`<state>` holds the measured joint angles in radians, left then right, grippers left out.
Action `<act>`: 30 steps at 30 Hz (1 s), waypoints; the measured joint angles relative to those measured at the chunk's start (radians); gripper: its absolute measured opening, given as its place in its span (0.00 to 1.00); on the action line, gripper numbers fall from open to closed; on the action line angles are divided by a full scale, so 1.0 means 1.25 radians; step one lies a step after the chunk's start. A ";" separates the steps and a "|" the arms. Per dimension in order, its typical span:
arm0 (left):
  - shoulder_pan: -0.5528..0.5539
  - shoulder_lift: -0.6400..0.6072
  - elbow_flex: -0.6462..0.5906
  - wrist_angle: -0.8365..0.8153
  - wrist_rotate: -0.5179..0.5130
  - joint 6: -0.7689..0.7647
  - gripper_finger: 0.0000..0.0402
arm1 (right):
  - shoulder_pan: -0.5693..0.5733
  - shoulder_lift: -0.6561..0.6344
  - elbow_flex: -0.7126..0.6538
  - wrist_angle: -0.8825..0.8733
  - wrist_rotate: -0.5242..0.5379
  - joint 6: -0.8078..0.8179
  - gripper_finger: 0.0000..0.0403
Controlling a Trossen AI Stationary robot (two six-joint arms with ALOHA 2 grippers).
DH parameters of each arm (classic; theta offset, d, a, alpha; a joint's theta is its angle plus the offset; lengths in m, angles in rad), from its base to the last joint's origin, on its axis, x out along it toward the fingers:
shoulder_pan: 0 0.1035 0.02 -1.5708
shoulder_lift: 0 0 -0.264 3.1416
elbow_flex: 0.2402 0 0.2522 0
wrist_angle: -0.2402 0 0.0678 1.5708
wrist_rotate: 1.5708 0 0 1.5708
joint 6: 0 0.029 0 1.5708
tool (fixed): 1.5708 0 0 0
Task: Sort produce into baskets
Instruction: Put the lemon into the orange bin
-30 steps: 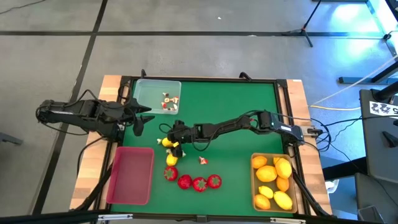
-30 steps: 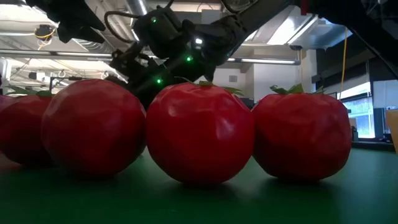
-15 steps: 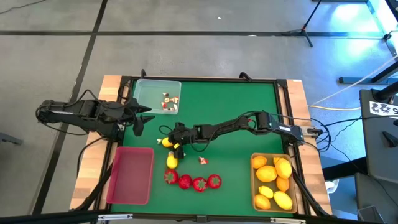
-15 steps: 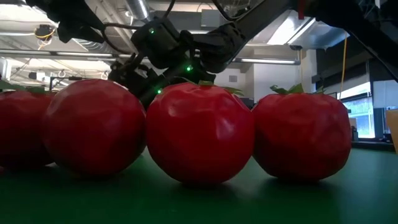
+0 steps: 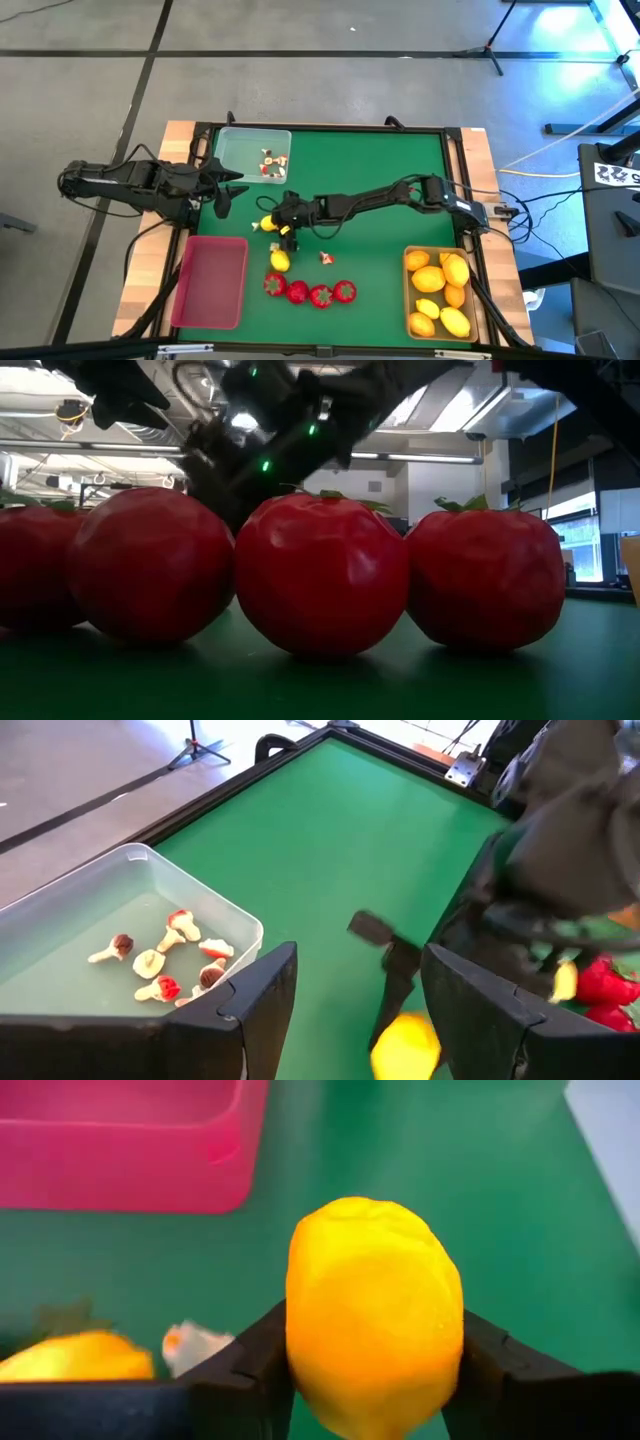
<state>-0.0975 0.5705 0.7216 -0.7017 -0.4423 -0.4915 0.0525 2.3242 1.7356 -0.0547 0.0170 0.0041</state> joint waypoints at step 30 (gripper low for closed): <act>0.000 0.000 0.000 -0.017 0.000 -0.027 0.52 | 0.389 -0.347 -0.034 -1.085 0.106 0.359 0.45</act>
<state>-0.0975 0.5709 0.7216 -0.7227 -0.4419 -0.5251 0.5383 1.8904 1.6926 -1.4108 0.1492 0.4533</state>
